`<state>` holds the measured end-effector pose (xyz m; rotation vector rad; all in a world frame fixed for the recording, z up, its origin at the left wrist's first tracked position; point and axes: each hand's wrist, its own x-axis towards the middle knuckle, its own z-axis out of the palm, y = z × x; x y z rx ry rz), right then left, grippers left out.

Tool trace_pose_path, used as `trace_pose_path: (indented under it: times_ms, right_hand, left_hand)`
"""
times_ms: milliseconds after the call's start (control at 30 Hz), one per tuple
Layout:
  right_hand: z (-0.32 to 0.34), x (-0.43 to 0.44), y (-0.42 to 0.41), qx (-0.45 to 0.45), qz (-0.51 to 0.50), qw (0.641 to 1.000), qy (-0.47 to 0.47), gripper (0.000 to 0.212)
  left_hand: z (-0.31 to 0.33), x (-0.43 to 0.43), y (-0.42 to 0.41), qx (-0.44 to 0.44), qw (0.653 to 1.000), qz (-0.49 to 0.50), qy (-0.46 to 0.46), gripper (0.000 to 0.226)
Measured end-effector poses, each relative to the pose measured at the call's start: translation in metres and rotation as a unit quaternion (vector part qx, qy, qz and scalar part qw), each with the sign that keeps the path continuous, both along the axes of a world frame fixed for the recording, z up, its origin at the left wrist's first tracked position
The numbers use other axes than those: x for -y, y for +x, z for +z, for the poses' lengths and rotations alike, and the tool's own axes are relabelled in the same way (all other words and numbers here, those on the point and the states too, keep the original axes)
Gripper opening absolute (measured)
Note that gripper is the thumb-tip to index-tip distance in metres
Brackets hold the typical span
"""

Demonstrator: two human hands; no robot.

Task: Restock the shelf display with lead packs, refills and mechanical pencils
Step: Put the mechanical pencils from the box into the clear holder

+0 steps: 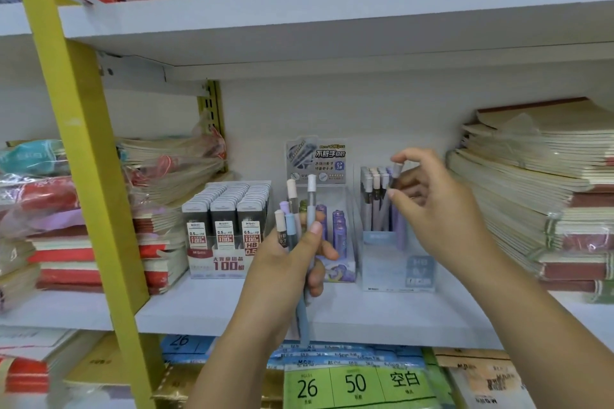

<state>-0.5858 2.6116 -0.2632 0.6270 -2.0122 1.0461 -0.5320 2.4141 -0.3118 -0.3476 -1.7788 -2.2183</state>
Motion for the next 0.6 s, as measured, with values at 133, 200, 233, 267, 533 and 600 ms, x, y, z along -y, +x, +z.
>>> trace_pose_path:
  times_ms: [133,200,233,267,533,600]
  right_hand:
    - [0.002,0.001,0.001,0.022,0.01,1.0,0.005,0.048]
    - [0.004,0.002,0.002,0.029,0.017,0.999,0.0,0.047]
    - [0.004,0.004,0.003,0.03,0.02,0.999,-0.002,0.046]
    - [0.004,0.005,0.003,0.03,0.022,0.999,-0.002,0.045]
    - [-0.004,0.01,-0.003,0.051,0.016,0.998,0.034,0.05]
    - [-0.006,0.01,-0.006,0.057,0.006,0.997,0.049,0.047]
  left_hand:
    - [-0.002,0.002,-0.002,0.0,1.0,-0.01,-0.008,0.018]
    - [-0.003,0.003,-0.002,-0.001,1.0,-0.015,-0.004,0.018]
    - [-0.003,0.003,-0.003,-0.001,1.0,-0.017,-0.002,0.018]
    - [-0.003,0.004,-0.003,-0.001,1.0,-0.018,-0.001,0.018]
    - [-0.003,0.005,-0.002,-0.012,0.999,-0.04,-0.022,0.018]
    - [-0.003,0.005,-0.001,-0.013,0.999,-0.044,-0.027,0.019]
